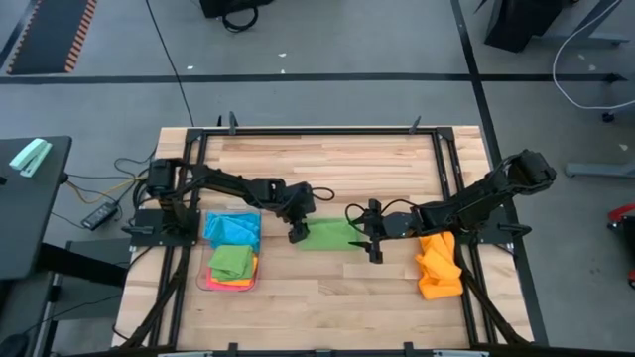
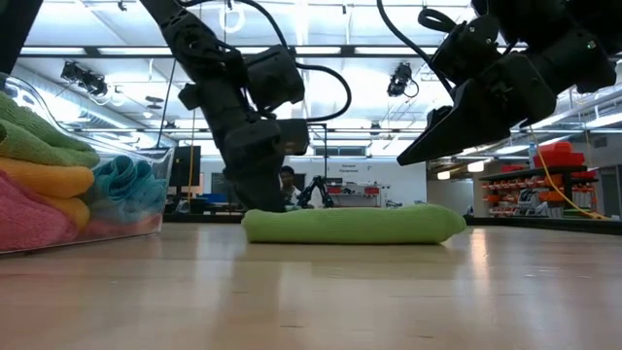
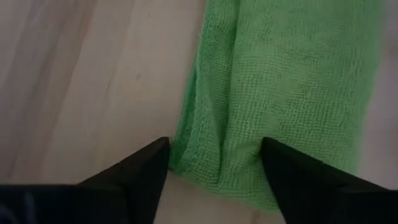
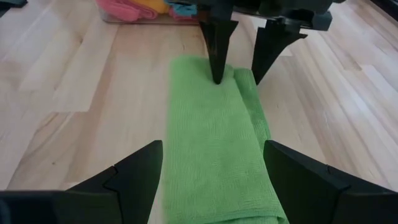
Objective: Fold microfiber towels
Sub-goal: Fold the green microfiber cloth
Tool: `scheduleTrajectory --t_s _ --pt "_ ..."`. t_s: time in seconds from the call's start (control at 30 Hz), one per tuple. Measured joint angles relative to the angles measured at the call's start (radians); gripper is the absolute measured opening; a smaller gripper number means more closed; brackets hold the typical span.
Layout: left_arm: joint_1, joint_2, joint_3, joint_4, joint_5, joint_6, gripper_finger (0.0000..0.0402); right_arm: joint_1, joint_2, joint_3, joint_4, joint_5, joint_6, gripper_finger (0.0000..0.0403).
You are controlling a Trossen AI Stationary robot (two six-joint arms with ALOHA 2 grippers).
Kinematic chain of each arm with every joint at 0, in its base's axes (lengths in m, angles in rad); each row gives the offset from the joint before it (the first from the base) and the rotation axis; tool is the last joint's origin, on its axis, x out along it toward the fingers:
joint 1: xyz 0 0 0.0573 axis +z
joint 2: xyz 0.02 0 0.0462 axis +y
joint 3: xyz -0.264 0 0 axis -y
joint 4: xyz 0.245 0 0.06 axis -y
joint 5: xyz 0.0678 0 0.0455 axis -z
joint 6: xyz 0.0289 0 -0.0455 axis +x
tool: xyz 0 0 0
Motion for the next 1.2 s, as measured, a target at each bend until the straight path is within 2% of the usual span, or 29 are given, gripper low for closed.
scheduleTrajectory --t_s 0.13,0.33,0.4,0.57,0.8,0.93,1.07,1.2 --pt "-0.012 0.006 0.0 -0.001 -0.025 0.018 0.0202 0.0 0.0 0.0 0.002 -0.007 -0.002 0.0289" --pt "-0.015 -0.014 -0.003 0.0 -0.016 0.017 0.005 -0.011 0.0 0.0 0.009 -0.04 -0.007 0.0289" --pt "-0.018 -0.031 -0.006 -0.014 -0.006 0.017 0.002 -0.011 0.0 0.0 0.01 -0.041 -0.018 0.0289" --pt "-0.023 -0.093 -0.006 -0.026 0.011 0.073 0.0029 -0.022 0.0 0.0 0.034 -0.044 -0.021 0.0289" --pt "-0.076 -0.112 -0.005 -0.031 0.035 0.176 0.0014 -0.091 0.053 0.021 0.039 -0.123 -0.027 0.0289" --pt "-0.1 -0.112 -0.005 -0.029 -0.011 0.208 0.0019 -0.143 0.159 0.114 0.014 -0.207 -0.054 0.0289" --pt "-0.114 -0.121 -0.005 -0.036 -0.038 0.22 0.0015 -0.197 0.239 0.234 -0.093 -0.248 -0.125 0.0289" --pt "-0.132 -0.121 -0.005 -0.054 -0.095 0.235 0.0015 -0.251 0.295 0.348 -0.181 -0.385 -0.165 0.0289"
